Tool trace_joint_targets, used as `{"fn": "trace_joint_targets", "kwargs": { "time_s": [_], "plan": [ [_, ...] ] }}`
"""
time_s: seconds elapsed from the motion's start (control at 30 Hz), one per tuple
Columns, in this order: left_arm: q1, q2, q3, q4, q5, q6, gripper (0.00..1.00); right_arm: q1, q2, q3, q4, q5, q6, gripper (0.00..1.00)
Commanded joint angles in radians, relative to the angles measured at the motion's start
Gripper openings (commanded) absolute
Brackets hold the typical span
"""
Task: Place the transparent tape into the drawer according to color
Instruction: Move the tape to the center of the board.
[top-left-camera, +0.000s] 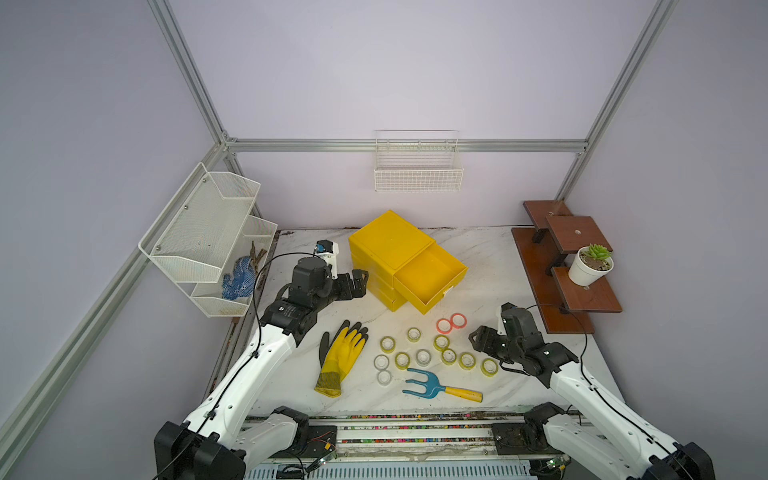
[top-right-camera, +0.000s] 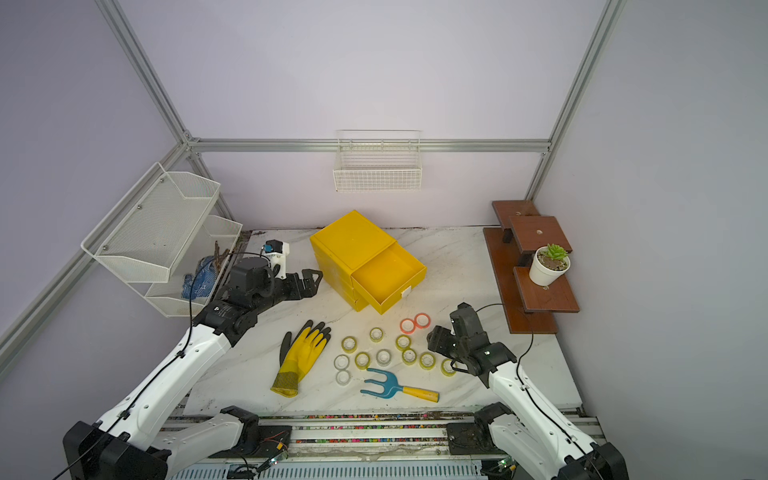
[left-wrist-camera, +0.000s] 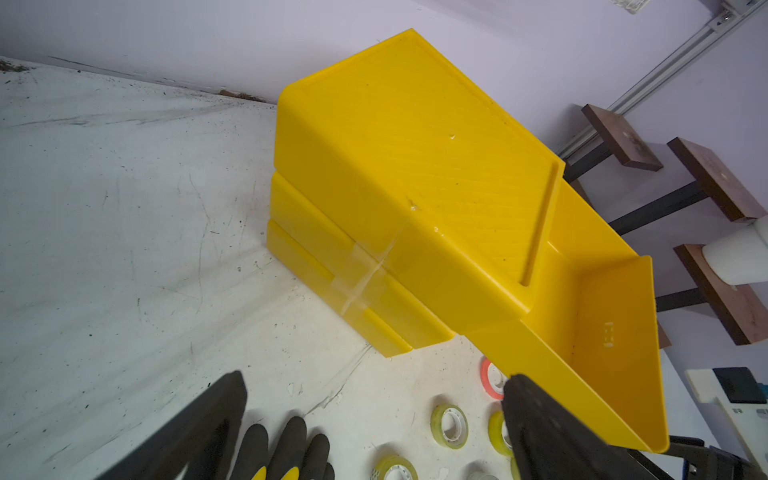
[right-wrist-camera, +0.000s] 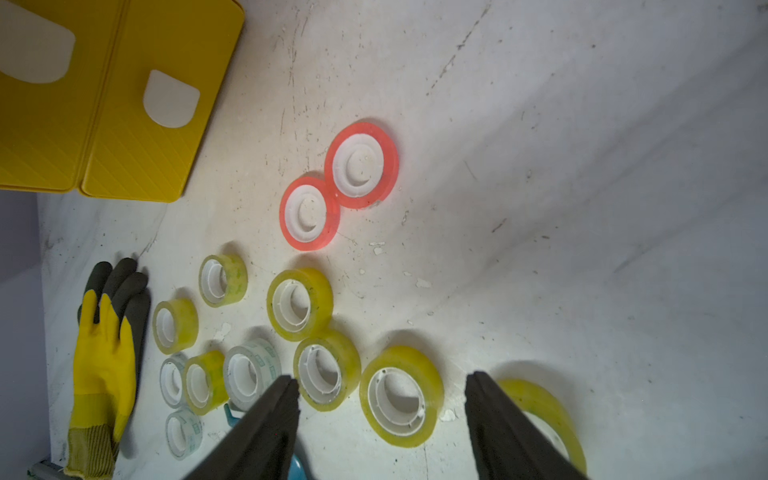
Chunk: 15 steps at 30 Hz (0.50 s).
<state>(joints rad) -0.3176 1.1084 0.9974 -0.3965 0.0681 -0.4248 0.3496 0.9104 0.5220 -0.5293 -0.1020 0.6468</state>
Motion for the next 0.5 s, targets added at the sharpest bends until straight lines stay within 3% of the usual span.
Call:
{"fn": "trace_joint_targets", "kwargs": {
  "time_s": [0.0, 0.27, 0.47],
  "plan": [
    [-0.006, -0.023, 0.001, 0.019, -0.039, 0.029, 1.00, 0.009, 0.019, 0.014, -0.022, 0.051, -0.039, 0.68],
    [-0.006, -0.009, -0.006, 0.022, -0.033, 0.023, 1.00, 0.011, 0.110, 0.006, 0.152, 0.102, -0.016, 0.68],
    [-0.006, -0.013, -0.014, 0.027, -0.040, 0.024, 1.00, 0.009, 0.320, 0.082, 0.277, 0.155, -0.017, 0.67]
  ]
}}
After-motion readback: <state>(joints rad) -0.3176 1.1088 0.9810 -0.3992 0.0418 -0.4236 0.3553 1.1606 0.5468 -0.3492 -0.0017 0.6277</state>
